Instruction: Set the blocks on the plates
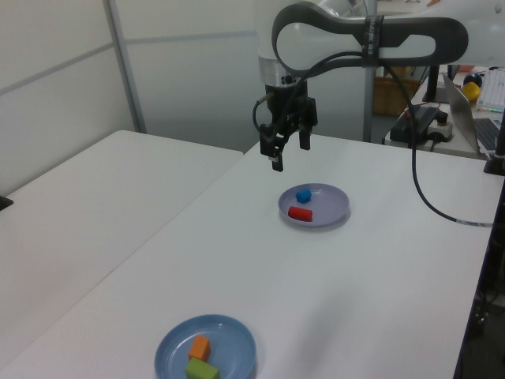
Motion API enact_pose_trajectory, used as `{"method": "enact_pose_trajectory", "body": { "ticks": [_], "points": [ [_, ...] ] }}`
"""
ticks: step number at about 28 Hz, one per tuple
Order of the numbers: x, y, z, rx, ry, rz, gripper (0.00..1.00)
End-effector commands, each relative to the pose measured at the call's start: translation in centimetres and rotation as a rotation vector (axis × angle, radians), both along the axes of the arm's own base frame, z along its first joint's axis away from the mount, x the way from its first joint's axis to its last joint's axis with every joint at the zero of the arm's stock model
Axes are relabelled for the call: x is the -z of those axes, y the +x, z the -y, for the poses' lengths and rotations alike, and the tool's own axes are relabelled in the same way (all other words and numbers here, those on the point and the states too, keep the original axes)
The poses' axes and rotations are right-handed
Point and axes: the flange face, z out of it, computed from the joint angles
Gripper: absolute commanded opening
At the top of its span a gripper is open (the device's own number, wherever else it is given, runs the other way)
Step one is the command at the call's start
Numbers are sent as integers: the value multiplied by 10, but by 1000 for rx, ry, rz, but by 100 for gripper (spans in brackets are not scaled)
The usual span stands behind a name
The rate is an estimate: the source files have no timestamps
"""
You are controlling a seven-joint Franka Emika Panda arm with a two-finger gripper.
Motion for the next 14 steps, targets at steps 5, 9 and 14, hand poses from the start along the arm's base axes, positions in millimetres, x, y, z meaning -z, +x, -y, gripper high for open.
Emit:
{"method": "enact_pose_trajectory", "body": {
  "ticks": [5, 9, 14],
  "points": [
    [-2, -2, 13, 23, 37, -12, 100],
    [0, 0, 15, 26, 37, -12, 100],
    [0, 1, 16, 20, 36, -12, 100]
  ]
}}
